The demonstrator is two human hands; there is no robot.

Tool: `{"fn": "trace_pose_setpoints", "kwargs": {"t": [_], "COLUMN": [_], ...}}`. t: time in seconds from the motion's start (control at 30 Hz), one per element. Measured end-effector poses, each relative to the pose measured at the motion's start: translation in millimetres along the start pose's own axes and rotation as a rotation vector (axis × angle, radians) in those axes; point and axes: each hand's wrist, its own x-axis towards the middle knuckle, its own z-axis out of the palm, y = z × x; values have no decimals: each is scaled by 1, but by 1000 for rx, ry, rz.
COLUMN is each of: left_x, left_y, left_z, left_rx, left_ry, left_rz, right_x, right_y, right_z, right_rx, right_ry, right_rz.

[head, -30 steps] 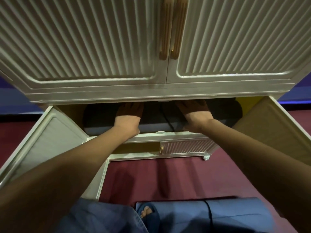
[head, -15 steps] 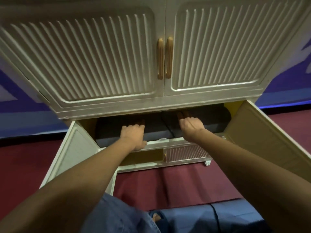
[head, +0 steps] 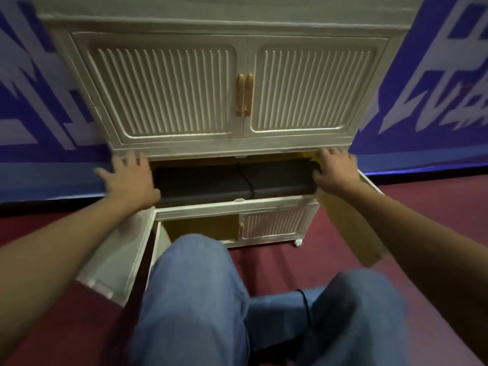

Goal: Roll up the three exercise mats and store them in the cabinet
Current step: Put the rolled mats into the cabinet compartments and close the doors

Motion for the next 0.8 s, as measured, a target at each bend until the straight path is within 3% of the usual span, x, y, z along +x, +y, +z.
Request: {"fn": "trace_pose_setpoints", "kwargs": {"t": [0.1,0.17,0.33,0.57,0.8], "left_x": [-3,-16,-42,-42,-27], "left_y": [-35,-39,-7,52,98], "left_z": [22,34,36,35,43], "left_rx": [-131,-259,-557,-1000,-1371], "left_ry": [-264,-304,-156,-130,-142], "left_rz": [-138,-134,-83,-387,-524], "right_x": [-23,-37,-56,-66,-48], "right_y": [63,89,88,21,-32], "right_z": [-2,1,4,12,31], "right_rx": [98,188,422,660,801], "right_ry": [-181,-341,-309,-307,-266], "right_rz": [396,495,396,333,531]}}
